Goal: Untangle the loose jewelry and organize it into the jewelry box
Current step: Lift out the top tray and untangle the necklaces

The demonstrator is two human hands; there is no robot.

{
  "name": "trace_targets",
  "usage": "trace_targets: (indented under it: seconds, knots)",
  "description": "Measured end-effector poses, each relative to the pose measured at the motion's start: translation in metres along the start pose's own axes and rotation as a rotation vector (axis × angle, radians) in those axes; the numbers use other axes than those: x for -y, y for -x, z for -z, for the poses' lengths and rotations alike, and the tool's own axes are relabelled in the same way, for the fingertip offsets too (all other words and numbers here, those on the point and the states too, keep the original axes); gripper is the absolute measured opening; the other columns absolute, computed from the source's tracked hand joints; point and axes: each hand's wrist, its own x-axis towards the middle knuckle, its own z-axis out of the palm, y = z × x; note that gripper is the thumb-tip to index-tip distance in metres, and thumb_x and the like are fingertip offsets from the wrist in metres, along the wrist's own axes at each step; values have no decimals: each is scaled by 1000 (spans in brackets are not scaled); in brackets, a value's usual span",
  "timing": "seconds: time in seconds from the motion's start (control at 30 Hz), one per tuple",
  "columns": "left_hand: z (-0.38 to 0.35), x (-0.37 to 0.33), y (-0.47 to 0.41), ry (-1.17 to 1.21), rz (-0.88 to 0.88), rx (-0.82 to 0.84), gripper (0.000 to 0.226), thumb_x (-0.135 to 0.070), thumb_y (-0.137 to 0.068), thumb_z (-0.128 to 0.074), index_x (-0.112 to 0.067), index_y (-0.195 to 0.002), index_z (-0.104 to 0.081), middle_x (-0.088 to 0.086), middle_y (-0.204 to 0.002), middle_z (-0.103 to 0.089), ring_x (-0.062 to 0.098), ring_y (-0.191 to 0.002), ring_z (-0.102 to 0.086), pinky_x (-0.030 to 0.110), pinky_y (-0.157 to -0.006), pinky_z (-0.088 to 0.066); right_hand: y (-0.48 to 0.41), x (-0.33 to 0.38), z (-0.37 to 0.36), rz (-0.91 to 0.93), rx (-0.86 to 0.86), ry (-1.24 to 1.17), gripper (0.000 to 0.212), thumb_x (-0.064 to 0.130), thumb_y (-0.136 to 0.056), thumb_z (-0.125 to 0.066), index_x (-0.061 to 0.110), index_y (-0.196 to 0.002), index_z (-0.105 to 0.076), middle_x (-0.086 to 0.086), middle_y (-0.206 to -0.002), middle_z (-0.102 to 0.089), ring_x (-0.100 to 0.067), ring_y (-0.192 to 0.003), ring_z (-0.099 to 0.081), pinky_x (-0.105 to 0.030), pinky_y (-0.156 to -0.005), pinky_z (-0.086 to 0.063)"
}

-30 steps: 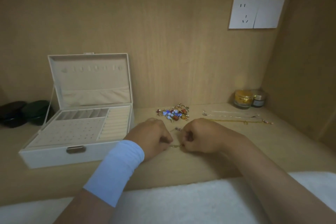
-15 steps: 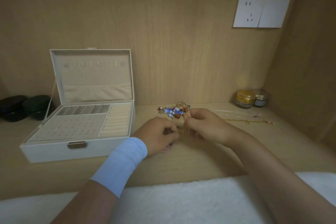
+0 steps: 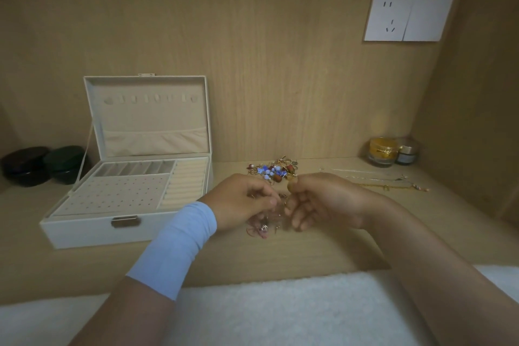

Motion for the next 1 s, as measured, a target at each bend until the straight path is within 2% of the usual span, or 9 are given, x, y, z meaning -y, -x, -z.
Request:
trace_targets:
  seconds: [0.1, 0.2, 0.27, 0.4, 0.47, 0.63, 0.77, 0.87, 1.0]
  knots:
    - [8, -2, 3, -323, -5, -17, 19, -13, -90, -64, -29, -90, -74, -12, -83, -69, 5, -76, -65, 16, -75, -48, 8, -2, 8, -48, 91, 226, 18, 17, -95, -44, 6, -85, -54, -13, -77, -67, -25, -59, -62, -30, -56, -47]
    - [19, -2, 6, -620, -24, -186, 20, -21, -91, -61, -37, -95, -73, -18, -89, -61, 5, -84, -58, 22, -81, -46, 13, -2, 11, -90, 123, 457, 20, 17, -89, -49, 16, -75, -63, -11, -78, -68, -22, -58, -60, -27, -50, -39]
    - [23, 0, 6, -704, -49, -226, 20, -22, -92, -60, -38, -98, -72, -19, -93, -58, 7, -90, -57, 25, -86, -45, 14, -1, 11, -113, 72, 617, 27, 19, -89, -50, 24, -67, -66, -6, -76, -69, -19, -57, -59, -27, -51, -36]
    - [23, 4, 3, -908, -50, -214, 19, -31, -92, -60, -38, -107, -70, -16, -106, -63, 11, -104, -56, 27, -95, -35, 14, 2, 16, -92, -85, 954, 11, 25, -83, -61, 23, -72, -62, 6, -68, -62, -12, -61, -55, -26, -58, -42]
    - [21, 5, 1, -926, -34, -194, 21, -34, -91, -60, -38, -109, -70, -15, -110, -64, 12, -106, -56, 27, -95, -34, 12, 3, 16, -66, -156, 1007, 5, 26, -85, -63, 26, -81, -66, 10, -77, -62, -10, -73, -58, -26, -68, -47]
    - [15, 9, -4, -973, 3, -139, 22, -34, -87, -62, -36, -106, -71, -10, -112, -67, 17, -105, -60, 21, -86, -37, -23, 3, 10, 108, -337, 1114, 26, 27, -95, -54, 38, -114, -68, 12, -106, -61, -14, -105, -60, -29, -86, -48]
    - [17, 12, -5, -1009, 40, -109, 20, -32, -87, -64, -34, -103, -74, -8, -114, -62, 18, -109, -55, 21, -86, -34, -54, 2, 7, 165, -295, 1234, 32, 38, -99, -53, 40, -130, -62, 8, -128, -63, -17, -118, -57, -28, -90, -44]
    - [21, 13, -5, -1065, -6, -132, 20, -29, -90, -59, -38, -101, -74, -11, -113, -61, 18, -112, -50, 28, -99, -30, -59, 3, -6, 304, -279, 1195, 27, 35, -98, -56, 40, -121, -69, 13, -109, -68, -10, -104, -61, -29, -85, -48]
    - [26, 15, -8, -1079, -39, -95, 16, -40, -86, -63, -42, -98, -73, -14, -107, -66, 14, -109, -49, 29, -100, -24, -55, 1, -24, 394, -173, 1044, 18, 25, -88, -65, 33, -97, -78, 21, -81, -68, 6, -75, -59, -21, -75, -50]
